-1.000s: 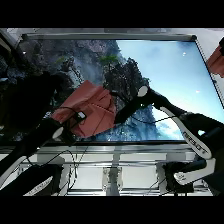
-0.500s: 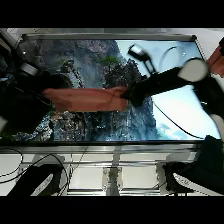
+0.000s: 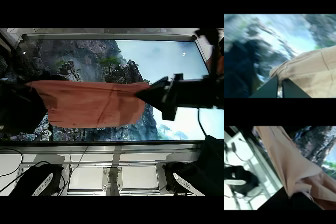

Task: Fold the clothes and pants, and hang the long-sleeved shirts on hangers.

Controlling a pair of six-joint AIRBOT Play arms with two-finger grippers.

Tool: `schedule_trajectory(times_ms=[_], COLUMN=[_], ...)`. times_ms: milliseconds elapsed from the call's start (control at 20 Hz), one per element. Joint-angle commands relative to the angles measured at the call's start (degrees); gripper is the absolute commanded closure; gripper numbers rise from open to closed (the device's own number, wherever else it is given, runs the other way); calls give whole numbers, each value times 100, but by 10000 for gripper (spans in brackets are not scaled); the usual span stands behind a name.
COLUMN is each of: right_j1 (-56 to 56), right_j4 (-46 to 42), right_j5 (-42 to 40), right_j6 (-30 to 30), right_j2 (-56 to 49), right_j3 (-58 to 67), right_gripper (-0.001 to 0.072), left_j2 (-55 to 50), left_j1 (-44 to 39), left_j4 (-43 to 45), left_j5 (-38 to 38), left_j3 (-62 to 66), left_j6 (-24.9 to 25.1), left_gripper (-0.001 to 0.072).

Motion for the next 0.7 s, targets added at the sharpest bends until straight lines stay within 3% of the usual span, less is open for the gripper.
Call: schedule_trajectory(times_ms=[0,150,300,650], right_j1=[-4,-4,-4,-9], right_j4=[98,142,-273,-964], right_j5=[225,442,634,750], right_j6=[1012,1207,1362,1244], right_j2=[350,310,33,-1502], right_j3=[13,11,11,7], right_gripper=[704,704,704,704], left_j2=[-15,-313,-1040,-2780], left_j1=[7,7,7,13], left_j4=[-1019,-1130,-1180,-1241], left_j5=[-763,-1366,-2085,-1923], left_j3=[133,133,133,133], left_j6=[-404,-785,-802,-136], left_gripper=[678,679,678,678])
